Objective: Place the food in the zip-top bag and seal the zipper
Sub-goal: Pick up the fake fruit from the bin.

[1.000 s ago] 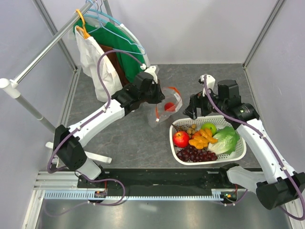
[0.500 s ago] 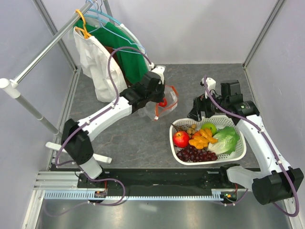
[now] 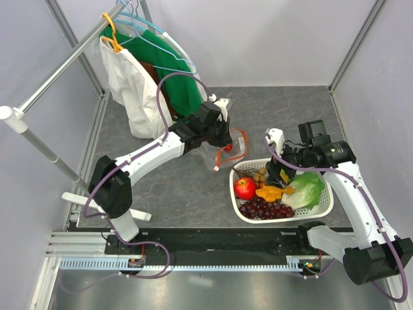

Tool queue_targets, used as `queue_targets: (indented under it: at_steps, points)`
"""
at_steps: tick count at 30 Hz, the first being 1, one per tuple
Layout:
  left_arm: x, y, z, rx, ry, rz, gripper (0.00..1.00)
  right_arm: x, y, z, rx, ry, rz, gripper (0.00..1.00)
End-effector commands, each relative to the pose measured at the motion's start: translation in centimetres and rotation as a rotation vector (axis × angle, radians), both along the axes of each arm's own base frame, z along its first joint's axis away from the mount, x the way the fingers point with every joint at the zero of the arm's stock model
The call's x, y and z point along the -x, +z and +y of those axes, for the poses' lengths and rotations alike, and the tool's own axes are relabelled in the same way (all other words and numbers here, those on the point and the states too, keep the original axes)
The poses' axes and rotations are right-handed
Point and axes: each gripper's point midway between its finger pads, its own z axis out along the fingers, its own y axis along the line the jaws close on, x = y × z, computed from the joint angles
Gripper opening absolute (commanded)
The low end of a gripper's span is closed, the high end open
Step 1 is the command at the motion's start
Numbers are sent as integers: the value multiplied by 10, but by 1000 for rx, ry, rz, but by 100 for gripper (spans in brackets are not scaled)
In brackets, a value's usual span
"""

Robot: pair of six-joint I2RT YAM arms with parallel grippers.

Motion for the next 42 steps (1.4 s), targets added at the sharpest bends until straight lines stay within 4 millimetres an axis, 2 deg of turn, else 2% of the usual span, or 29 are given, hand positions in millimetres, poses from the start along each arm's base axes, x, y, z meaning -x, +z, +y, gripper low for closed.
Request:
queue_targets:
  at_steps: [1, 5, 11, 17, 22, 24, 27, 28, 31, 33, 34, 40, 41, 42]
  points:
    - [0, 28, -3, 122, 15, 10, 2, -13, 11, 30, -171, -79, 11, 85]
    - [-4, 26, 2, 126, 30, 25, 2, -34, 6, 55, -217, -156, -52, 62]
    - [-7, 24, 7, 121, 53, 30, 2, -52, 2, 89, -265, -206, -95, 60]
    - [-12, 21, 14, 124, 77, 53, 2, -61, -40, 113, -162, -170, -81, 62]
    - [-14, 21, 17, 131, 83, 60, 2, -72, -51, 122, -134, -173, -125, 61]
    - [-14, 22, 18, 134, 83, 63, 2, -70, -57, 122, -116, -158, -135, 58]
    - [-15, 20, 19, 133, 85, 70, 2, -66, -63, 118, -95, -151, -144, 46]
    - [-14, 20, 20, 131, 83, 68, 2, -64, -66, 115, -84, -153, -138, 39]
    - [-15, 21, 20, 134, 82, 68, 2, -59, -59, 109, -80, -155, -151, 28]
    - [-15, 21, 19, 136, 77, 70, 2, -62, -48, 104, -81, -174, -188, 13]
    - [-14, 22, 18, 137, 74, 70, 2, -63, -43, 102, -77, -179, -203, 1]
    - [-15, 23, 19, 132, 71, 61, 2, -68, 7, 97, -137, -200, -324, 0]
    - [-15, 23, 19, 131, 69, 59, 2, -65, 8, 99, -141, -182, -318, 5]
    - [-15, 23, 19, 131, 69, 59, 2, -60, 6, 102, -141, -157, -293, 17]
